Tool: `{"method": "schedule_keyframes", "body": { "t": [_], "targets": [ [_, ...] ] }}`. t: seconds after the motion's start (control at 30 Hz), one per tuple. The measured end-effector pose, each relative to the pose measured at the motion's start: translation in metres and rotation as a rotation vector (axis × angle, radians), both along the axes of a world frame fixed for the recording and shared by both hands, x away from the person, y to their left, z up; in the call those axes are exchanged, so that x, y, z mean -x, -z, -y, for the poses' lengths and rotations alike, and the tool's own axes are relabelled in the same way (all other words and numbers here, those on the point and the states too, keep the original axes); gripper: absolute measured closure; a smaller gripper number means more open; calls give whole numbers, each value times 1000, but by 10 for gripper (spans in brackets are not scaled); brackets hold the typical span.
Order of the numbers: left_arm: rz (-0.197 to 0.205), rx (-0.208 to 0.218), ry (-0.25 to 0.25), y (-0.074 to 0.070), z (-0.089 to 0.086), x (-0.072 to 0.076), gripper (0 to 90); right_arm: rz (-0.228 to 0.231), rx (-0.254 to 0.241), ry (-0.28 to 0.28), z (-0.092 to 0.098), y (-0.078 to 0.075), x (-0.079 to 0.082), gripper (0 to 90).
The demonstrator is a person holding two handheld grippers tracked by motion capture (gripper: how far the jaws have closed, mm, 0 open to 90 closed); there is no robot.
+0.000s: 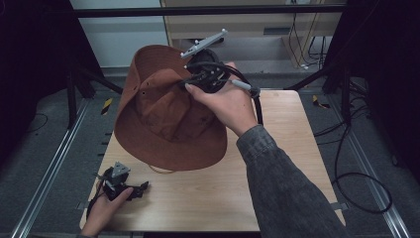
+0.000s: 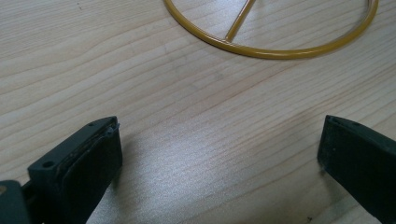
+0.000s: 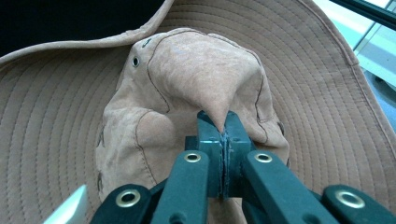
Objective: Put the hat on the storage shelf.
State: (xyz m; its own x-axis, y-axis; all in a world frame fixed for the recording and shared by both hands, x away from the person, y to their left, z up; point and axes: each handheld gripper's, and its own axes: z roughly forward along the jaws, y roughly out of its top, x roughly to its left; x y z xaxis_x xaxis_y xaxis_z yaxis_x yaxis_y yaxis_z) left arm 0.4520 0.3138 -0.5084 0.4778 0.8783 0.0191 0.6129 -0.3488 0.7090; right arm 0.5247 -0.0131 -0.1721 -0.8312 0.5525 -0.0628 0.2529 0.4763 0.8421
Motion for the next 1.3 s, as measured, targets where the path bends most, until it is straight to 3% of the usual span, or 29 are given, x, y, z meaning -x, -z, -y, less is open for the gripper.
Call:
{"method": "schedule_keyframes", "body": {
  "t": [0.9,1.3],
  "targets": [
    [0,0,2,0,0,0,0,2,-23,-22,-27,12,-5,891],
    [-2,-4,4,0,0,0,0,-4,6,-33,-44,16,-11,891]
  ]
}}
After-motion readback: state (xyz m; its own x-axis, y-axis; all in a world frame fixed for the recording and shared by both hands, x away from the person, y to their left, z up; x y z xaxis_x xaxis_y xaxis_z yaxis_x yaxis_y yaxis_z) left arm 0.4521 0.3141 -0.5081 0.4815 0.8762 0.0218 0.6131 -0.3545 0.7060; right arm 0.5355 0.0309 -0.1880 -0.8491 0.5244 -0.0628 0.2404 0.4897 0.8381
